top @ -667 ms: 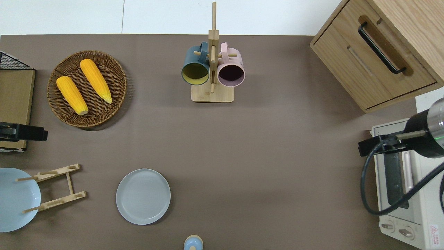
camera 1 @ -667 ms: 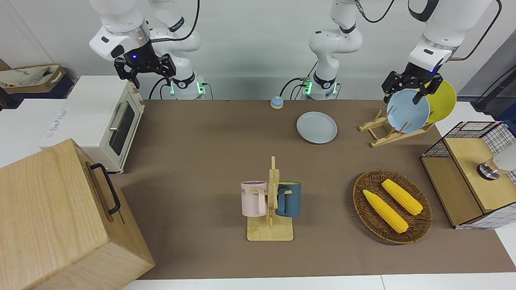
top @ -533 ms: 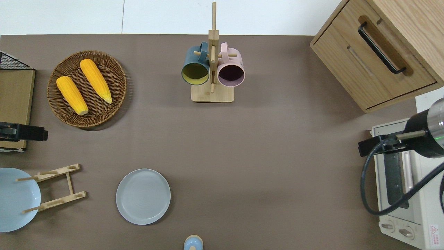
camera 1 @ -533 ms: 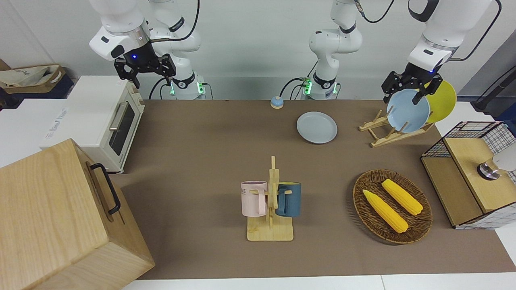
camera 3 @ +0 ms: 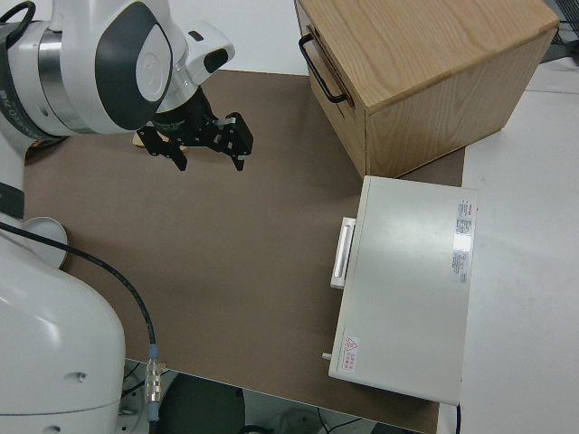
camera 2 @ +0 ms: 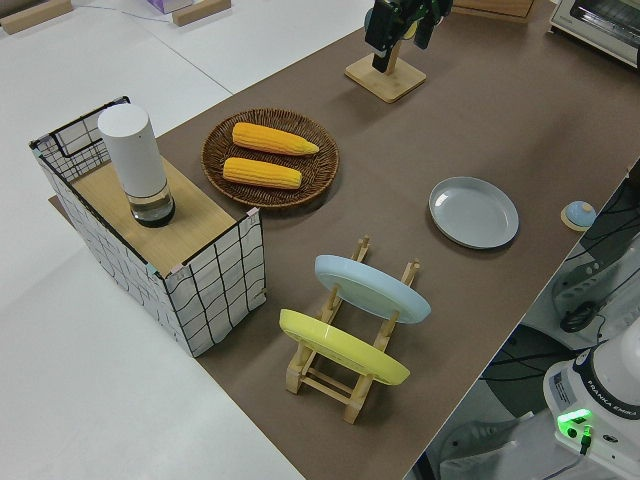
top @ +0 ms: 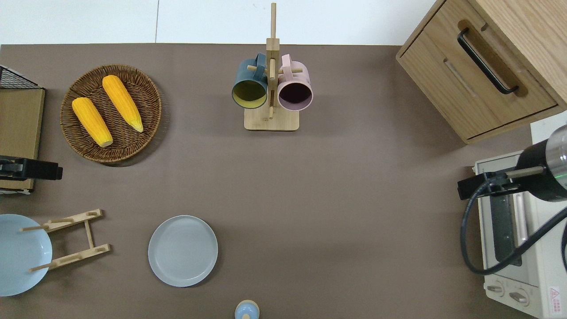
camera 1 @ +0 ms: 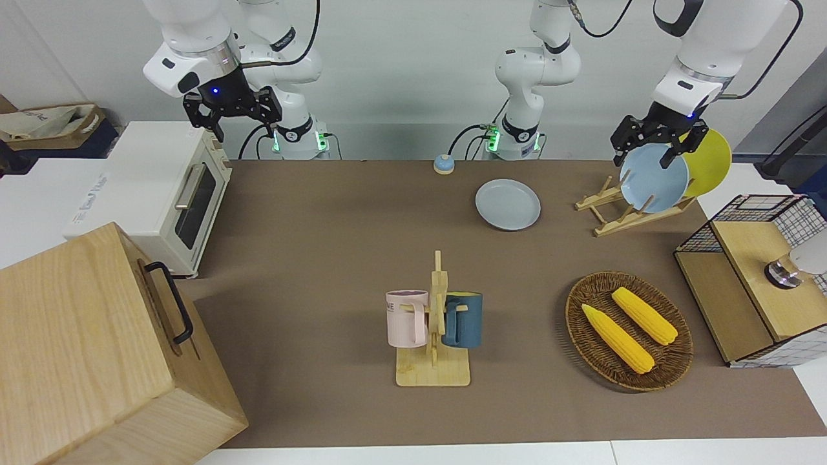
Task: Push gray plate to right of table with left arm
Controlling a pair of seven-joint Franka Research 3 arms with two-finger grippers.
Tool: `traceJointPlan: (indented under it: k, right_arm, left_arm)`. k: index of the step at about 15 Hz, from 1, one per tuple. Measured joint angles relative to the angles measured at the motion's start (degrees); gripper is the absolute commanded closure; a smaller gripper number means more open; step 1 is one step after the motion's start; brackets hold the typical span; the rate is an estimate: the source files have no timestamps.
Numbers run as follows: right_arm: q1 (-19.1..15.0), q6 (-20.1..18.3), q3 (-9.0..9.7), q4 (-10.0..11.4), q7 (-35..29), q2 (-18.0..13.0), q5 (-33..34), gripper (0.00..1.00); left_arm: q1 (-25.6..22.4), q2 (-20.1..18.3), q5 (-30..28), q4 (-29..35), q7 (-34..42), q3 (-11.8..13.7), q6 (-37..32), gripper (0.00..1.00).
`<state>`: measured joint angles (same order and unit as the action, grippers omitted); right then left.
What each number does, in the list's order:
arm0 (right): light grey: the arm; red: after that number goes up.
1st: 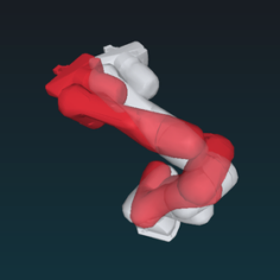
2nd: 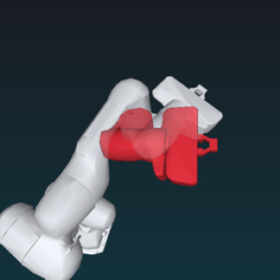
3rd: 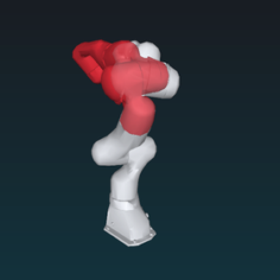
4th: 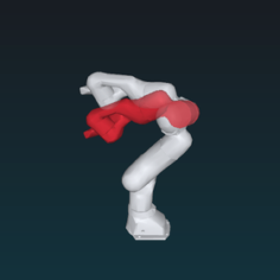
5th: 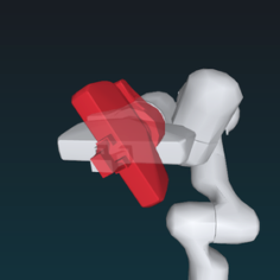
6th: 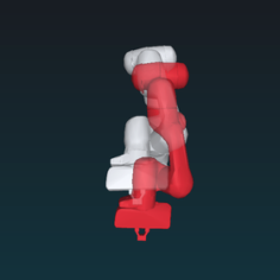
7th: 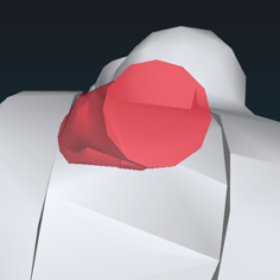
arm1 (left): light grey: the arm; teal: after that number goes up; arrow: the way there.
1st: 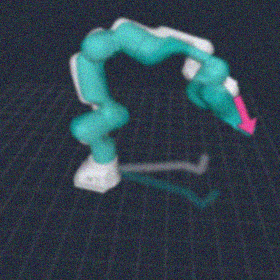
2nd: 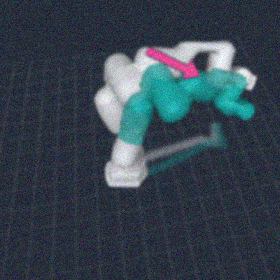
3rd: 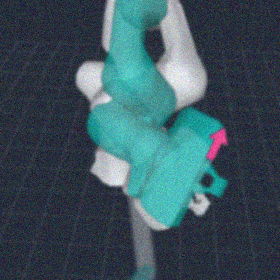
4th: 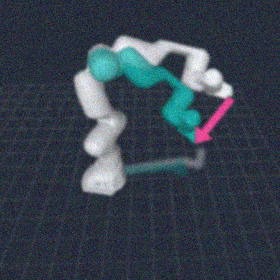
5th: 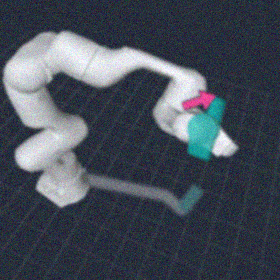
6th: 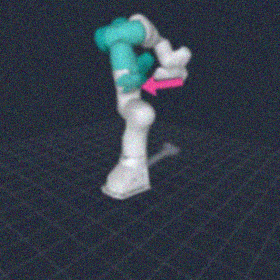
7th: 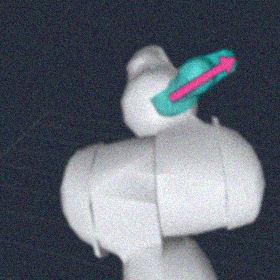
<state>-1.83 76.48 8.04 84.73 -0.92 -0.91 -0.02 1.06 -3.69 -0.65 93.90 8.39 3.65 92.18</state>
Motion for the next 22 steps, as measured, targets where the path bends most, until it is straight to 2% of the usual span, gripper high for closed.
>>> traceJointPlan:
  k: [7,13,16,22]
  right_arm:
    - [0.00,0.00,0.00,0.00,0.00,0.00,0.00,0.017]
    - [0.00,0.00,0.00,0.00,0.00,0.00,0.00,0.017]
    - [0.00,0.00,0.00,0.00,0.00,0.00,0.00,0.017]
    - [0.00,0.00,0.00,0.00,0.00,0.00,0.00,0.017]
  left_arm:
    - [0.00,0.04,0.00,0.67,-0.16,-0.02,-2.02,0.00]
    - [0.01,-0.85,0.00,5.90,-0.41,-0.03,-1.61,0.00]
    - [0.03,-3.21,0.00,11.42,-0.42,-0.29,1.69,0.00]
    - [0.89,-10.68,-0.46,27.68,-4.02,-2.50,11.92,0.00]
